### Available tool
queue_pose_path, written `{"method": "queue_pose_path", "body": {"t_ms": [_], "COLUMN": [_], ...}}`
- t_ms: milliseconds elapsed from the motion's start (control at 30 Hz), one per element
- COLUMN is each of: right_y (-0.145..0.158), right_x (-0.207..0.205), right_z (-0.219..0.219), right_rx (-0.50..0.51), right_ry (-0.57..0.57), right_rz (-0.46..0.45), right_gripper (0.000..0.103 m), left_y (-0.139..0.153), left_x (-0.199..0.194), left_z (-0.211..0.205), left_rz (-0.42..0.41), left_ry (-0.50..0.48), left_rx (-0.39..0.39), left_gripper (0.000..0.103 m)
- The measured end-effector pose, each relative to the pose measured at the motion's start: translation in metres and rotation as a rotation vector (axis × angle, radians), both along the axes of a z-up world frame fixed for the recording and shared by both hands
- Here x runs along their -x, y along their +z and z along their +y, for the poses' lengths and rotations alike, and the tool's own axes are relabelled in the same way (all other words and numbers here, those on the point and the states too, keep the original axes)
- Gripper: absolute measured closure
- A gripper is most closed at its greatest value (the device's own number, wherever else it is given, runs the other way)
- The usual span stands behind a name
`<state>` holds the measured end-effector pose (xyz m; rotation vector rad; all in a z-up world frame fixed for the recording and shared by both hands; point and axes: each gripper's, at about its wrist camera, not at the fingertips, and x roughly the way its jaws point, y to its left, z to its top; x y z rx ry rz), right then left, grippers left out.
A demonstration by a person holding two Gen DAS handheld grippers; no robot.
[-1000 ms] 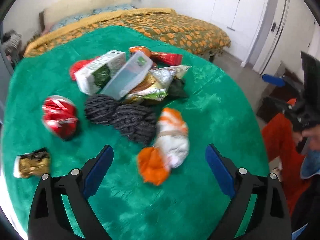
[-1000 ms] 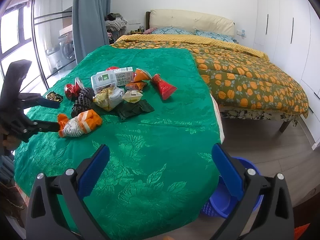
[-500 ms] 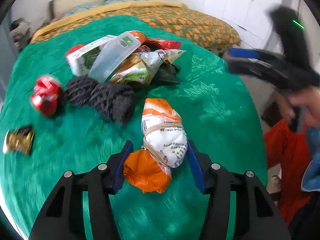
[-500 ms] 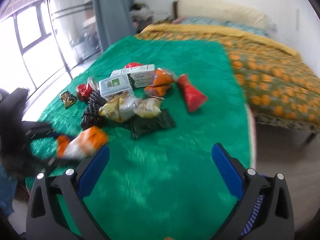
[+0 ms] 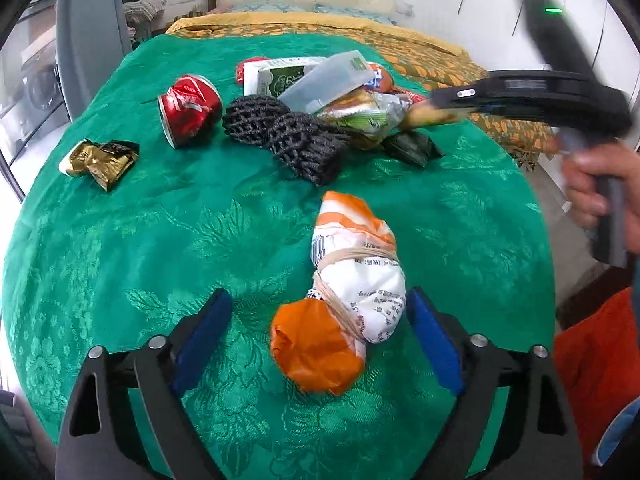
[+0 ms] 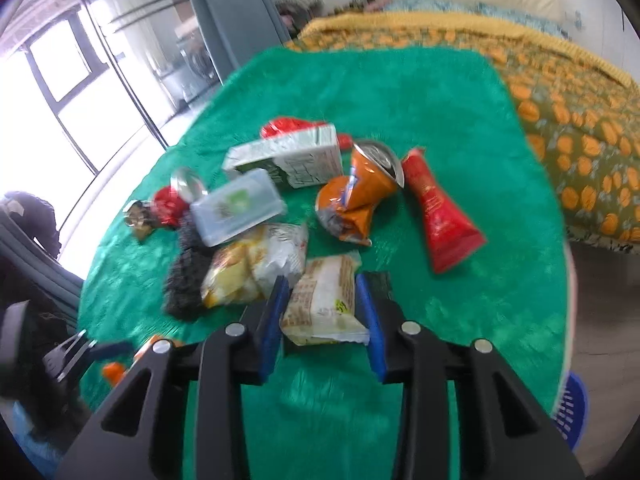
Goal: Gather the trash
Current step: 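Carry both held items over the blue wastebasket and open both grippers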
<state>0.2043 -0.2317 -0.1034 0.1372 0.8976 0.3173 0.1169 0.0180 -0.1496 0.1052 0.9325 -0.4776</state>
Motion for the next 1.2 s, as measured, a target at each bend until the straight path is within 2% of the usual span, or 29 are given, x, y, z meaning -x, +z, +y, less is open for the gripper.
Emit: {"method": "queue_pose_path", "body": {"t_ms": [133, 300, 500, 533, 600, 767, 867, 900, 967, 1000, 1033, 1067, 1100, 1133, 1200], "right_y": [0.011, -0.015, -0.041, -0.043, -0.043, -0.022, -0.024, -0.027, -0.036, -0.042, -0.045, -0.049, -0.050, -0.050, -0.046], "right_x": [0.055, 0.112, 0.134, 0.136, 0.140, 0.138, 0.120, 0.114, 0.102, 0.097, 0.094, 0.091, 0.090, 0.091, 0.096], "right_z": [-0.006, -0.005, 0.005, 0.003, -0.001, -0.006, 0.005, 0.007, 0.014, 0.017, 0.018, 0.017, 0.015, 0.015, 0.008], "right_rx": [-0.016, 0.000, 0.077, 0.085, 0.104, 0.141, 0.143, 0.146, 0.158, 0.159, 0.152, 0.129, 0.115, 0.108, 0.068], "right_ry": [0.021, 0.033, 0.033, 0.036, 0.027, 0.073, 0.137, 0.142, 0.149, 0.152, 0.155, 0.151, 0.140, 0.138, 0.118], "right_rz": [-0.040, 0.009, 0.077, 0.086, 0.098, 0.095, 0.154, 0.175, 0.227, 0.254, 0.276, 0.291, 0.289, 0.281, 0.252], "right_gripper": [0.068, 0.069, 0.067, 0.046, 0.019, 0.019, 0.025, 0.033, 0.041, 0.047, 0.060, 0.066, 0.080, 0.082, 0.082], "left_y": [-0.004, -0.009, -0.011, -0.011, -0.009, 0.007, 0.017, 0.019, 0.017, 0.016, 0.014, 0.012, 0.011, 0.009, 0.010], "left_x": [0.006, 0.008, 0.018, 0.018, 0.016, 0.019, 0.016, 0.015, 0.009, 0.007, 0.004, 0.002, -0.001, -0.003, -0.002], "left_z": [-0.007, -0.015, -0.017, -0.017, -0.017, -0.009, -0.015, -0.020, -0.028, -0.031, -0.033, -0.034, -0.035, -0.035, -0.035], "left_rz": [-0.017, -0.028, -0.044, -0.040, -0.014, -0.023, -0.033, -0.039, -0.035, -0.029, -0.021, -0.020, -0.024, -0.031, -0.034], "left_ry": [-0.012, -0.017, 0.010, 0.013, 0.008, -0.059, -0.100, -0.118, -0.137, -0.138, -0.135, -0.131, -0.126, -0.116, -0.101], "left_rx": [-0.054, -0.119, -0.135, -0.144, -0.151, -0.108, -0.118, -0.133, -0.160, -0.166, -0.172, -0.177, -0.190, -0.209, -0.193], "left_gripper": [0.006, 0.005, 0.005, 0.005, 0.005, 0.005, 0.006, 0.007, 0.014, 0.020, 0.025, 0.029, 0.040, 0.052, 0.057]}}
